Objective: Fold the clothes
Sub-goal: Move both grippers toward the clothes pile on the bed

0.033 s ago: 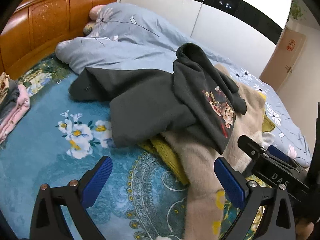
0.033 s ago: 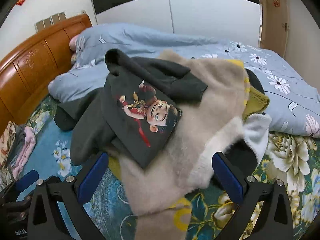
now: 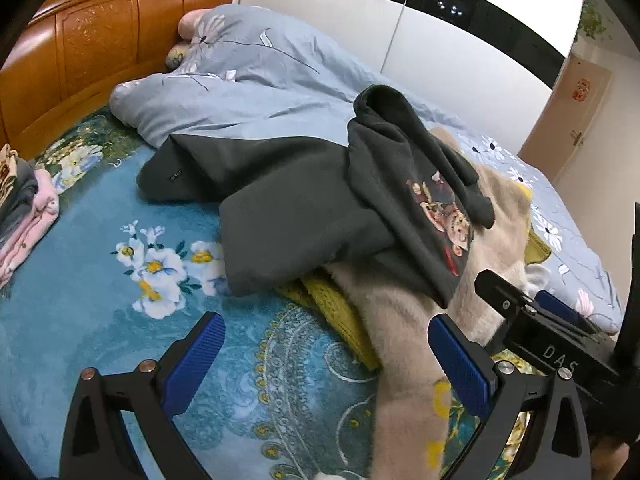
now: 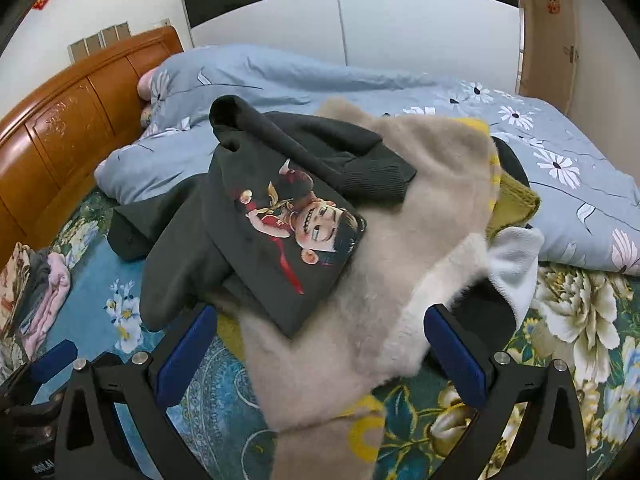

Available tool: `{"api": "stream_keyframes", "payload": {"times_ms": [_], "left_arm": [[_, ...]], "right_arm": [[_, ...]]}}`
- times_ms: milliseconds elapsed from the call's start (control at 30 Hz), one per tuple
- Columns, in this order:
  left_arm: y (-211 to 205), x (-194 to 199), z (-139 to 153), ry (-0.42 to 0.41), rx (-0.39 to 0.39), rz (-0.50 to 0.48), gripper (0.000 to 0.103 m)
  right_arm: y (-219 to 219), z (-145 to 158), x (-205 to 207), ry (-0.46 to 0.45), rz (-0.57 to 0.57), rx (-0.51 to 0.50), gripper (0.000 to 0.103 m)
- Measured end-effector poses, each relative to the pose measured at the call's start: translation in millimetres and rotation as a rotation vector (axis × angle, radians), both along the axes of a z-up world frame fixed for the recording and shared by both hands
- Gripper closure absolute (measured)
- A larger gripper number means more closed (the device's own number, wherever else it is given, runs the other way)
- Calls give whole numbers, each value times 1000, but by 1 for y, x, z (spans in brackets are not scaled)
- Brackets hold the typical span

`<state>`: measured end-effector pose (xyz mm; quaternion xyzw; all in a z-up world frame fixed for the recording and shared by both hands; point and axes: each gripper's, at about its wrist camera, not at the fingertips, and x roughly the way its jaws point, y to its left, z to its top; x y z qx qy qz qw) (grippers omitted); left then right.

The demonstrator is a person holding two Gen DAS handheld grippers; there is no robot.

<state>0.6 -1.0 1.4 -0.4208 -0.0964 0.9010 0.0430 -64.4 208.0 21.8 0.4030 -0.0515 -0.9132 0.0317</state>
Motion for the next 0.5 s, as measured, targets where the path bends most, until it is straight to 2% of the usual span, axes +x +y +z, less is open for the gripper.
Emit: {"api": "stream_keyframes", "payload": {"times_ms": [167, 500], "left_arm": [[-10, -2, -3, 12, -20, -17, 0], [-36, -1, -26, 62, 118, -13, 0]], "right_arm": [[-13, 1, 0, -27, -8, 30, 0], [-38, -2, 1, -81, -9, 101, 0]]}}
